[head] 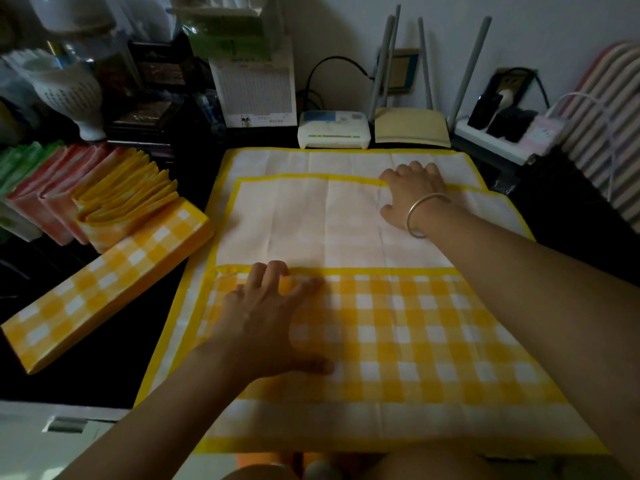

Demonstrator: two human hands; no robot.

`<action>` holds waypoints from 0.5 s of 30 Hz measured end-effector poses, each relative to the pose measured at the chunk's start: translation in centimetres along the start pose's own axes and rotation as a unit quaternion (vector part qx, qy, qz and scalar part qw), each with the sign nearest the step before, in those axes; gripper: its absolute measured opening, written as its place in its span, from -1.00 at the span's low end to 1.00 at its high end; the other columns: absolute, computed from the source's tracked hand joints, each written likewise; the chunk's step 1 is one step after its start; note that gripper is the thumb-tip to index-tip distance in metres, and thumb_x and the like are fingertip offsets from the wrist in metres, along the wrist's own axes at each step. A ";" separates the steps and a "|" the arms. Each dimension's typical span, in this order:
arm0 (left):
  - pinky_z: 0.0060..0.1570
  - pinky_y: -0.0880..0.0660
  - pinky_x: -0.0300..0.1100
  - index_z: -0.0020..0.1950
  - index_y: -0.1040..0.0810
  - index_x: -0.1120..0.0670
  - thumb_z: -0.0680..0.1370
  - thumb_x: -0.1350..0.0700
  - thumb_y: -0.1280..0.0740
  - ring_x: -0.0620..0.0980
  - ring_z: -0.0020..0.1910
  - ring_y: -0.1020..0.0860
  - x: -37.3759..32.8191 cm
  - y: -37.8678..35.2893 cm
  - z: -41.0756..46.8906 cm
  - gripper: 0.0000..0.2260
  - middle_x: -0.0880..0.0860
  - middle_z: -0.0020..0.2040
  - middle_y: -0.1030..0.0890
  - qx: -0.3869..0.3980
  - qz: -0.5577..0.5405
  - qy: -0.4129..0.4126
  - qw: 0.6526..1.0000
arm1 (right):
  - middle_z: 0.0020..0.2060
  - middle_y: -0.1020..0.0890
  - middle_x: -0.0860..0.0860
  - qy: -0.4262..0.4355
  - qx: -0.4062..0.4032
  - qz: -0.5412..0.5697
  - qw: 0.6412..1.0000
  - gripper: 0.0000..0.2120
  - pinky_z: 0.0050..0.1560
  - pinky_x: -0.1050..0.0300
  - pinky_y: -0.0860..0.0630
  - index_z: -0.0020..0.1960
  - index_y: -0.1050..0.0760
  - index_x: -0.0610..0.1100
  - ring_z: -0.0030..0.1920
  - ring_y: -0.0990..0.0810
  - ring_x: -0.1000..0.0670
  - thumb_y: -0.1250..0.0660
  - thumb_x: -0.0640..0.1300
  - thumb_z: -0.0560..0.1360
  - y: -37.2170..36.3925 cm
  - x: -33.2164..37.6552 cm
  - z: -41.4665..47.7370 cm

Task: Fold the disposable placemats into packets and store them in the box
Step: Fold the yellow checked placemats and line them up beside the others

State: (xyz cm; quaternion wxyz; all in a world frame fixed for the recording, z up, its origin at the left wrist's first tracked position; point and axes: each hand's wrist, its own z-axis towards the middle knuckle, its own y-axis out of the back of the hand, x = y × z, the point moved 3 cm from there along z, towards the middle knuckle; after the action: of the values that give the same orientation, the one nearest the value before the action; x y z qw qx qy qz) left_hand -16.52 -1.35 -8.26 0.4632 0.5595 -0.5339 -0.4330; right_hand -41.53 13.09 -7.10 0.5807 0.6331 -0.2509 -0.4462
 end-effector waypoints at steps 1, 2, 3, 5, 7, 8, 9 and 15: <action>0.21 -0.36 -0.04 0.53 0.07 -0.32 0.14 -0.63 -0.22 0.01 0.44 -0.10 0.0 -0.1 0.1 0.05 -0.05 0.42 -0.08 -0.001 0.002 0.000 1.000 | 0.22 -0.48 -0.10 -0.009 -0.020 -0.001 1.000 -0.56 0.24 -0.05 -0.22 0.33 -0.34 -0.06 0.25 -0.37 -0.16 -0.22 0.08 0.51 0.2 -0.1 -0.2; 0.21 -0.36 -0.05 0.53 0.07 -0.31 0.14 -0.63 -0.22 0.01 0.43 -0.11 0.0 -0.1 0.1 0.05 -0.04 0.42 -0.08 -0.001 0.003 0.000 1.000 | 0.19 -0.51 -0.10 -0.020 -0.035 0.010 0.999 -0.63 0.22 -0.04 -0.22 0.30 -0.38 -0.07 0.23 -0.39 -0.16 -0.19 0.04 0.54 0.6 -0.3 -0.7; 0.21 -0.36 -0.05 0.53 0.07 -0.31 0.14 -0.63 -0.23 0.01 0.43 -0.11 0.0 -0.1 0.2 0.05 -0.04 0.42 -0.09 0.000 0.004 0.000 1.000 | 0.16 -0.54 -0.10 -0.036 -0.051 0.033 0.998 -0.66 0.21 -0.03 -0.22 0.28 -0.41 -0.07 0.22 -0.39 -0.17 -0.17 0.03 0.56 0.8 -0.6 -1.3; 0.22 -0.36 -0.05 0.53 0.07 -0.31 0.15 -0.62 -0.23 0.02 0.43 -0.11 -0.1 -0.2 0.2 0.05 -0.03 0.42 -0.09 0.000 0.004 0.003 1.000 | 0.10 -0.57 -0.10 -0.062 -0.094 0.089 0.990 -0.70 0.17 -0.02 -0.21 0.22 -0.49 -0.07 0.19 -0.41 -0.19 -0.18 0.01 0.56 1.7 -1.6 -3.3; 0.25 -0.34 -0.02 0.54 0.07 -0.30 0.15 -0.62 -0.24 0.03 0.44 -0.11 -0.1 -0.3 0.0 0.05 -0.03 0.43 -0.09 0.002 -0.006 0.007 1.000 | -0.01 -0.60 -0.11 -0.058 -0.167 0.121 0.977 -0.72 0.10 -0.01 -0.21 0.09 -0.56 -0.09 0.10 -0.44 -0.21 -0.18 0.02 0.53 2.7 -2.4 -5.9; 0.27 -0.33 0.00 0.54 0.08 -0.29 0.15 -0.62 -0.24 0.04 0.45 -0.11 0.0 -0.4 0.0 0.06 -0.02 0.44 -0.09 0.005 -0.015 0.007 1.000 | -0.09 -0.61 -0.10 -0.043 -0.206 0.128 0.969 -0.72 0.06 -0.01 -0.21 0.00 -0.58 -0.09 0.03 -0.46 -0.21 -0.17 0.02 0.51 3.3 -2.6 -7.3; 0.30 -0.32 0.01 0.55 0.09 -0.28 0.13 -0.63 -0.21 0.05 0.46 -0.11 0.1 -0.6 0.0 0.09 -0.02 0.46 -0.09 0.006 -0.019 0.008 1.000 | -0.16 -0.61 -0.08 -0.023 -0.245 0.133 0.960 -0.73 0.02 -0.01 -0.22 -0.08 -0.58 -0.10 -0.03 -0.47 -0.21 -0.18 0.03 0.48 4.1 -2.6 -8.8; 0.49 -0.15 0.11 0.57 -0.12 -0.10 0.11 -0.61 0.02 0.09 0.48 -0.27 -0.2 -1.2 -1.5 0.10 0.04 0.49 -0.31 -0.060 -0.025 0.019 0.998 | -0.31 -0.55 -0.01 0.084 -0.355 0.156 0.918 -0.91 -0.08 -0.01 -0.36 -0.19 -0.53 -0.11 -0.18 -0.47 -0.14 -0.36 -0.10 0.44 8.7 -1.3 -17.3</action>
State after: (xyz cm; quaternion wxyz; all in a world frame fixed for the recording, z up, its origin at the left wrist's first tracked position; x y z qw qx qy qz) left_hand -14.82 -1.09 -9.12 0.4950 0.5518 -0.4836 -0.4654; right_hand -25.56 21.25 0.37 0.8483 0.3738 -0.1217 -0.3547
